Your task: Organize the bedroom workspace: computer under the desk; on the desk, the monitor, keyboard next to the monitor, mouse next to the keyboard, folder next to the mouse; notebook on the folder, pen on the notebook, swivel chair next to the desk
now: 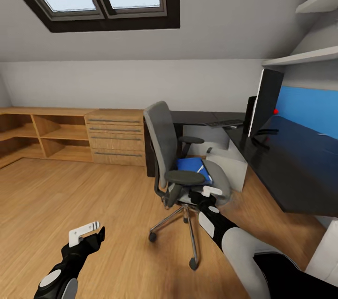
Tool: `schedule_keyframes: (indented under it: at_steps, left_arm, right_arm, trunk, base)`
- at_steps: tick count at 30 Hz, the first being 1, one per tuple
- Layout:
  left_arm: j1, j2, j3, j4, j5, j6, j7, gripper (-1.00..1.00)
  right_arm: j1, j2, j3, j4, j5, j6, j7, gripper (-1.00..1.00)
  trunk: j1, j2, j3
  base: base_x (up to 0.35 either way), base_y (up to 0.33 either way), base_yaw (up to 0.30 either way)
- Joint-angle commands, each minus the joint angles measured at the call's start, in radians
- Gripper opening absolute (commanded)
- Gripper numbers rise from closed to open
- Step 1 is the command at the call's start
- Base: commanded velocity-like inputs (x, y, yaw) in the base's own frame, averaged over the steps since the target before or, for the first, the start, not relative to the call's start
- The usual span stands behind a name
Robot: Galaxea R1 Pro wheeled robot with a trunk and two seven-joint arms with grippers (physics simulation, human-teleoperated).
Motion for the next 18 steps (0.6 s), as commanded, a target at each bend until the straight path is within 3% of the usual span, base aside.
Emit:
schedule_keyframes:
  at_steps: [1,12,18]
  left_arm:
    - [0.0,-0.001,0.001,-0.002,0.011,0.003,0.006,1.0]
    - [0.0,-0.001,0.001,-0.005,0.011,0.003,0.006,1.0]
    - [0.0,-0.002,0.0,-0.02,0.012,0.003,0.006,1.0]
  right_arm:
    - [-0.001,0.0,0.0,0.001,-0.006,-0.004,-0.001,1.0]
    - [-0.001,0.0,0.002,0.003,-0.003,-0.004,-0.003,1.0]
    - [-0.001,0.0,0.021,0.012,0.042,0.022,-0.014,1.0]
  trunk:
    - [-0.001,0.0,-0.001]
    - [-0.001,0.0,-0.001]
    - [-0.001,0.0,-0.001]
  base:
    - [-0.263,-0.049,0.011]
    - [-0.048,-0.007,0.002]
    - [-0.001,0.0,0.0]
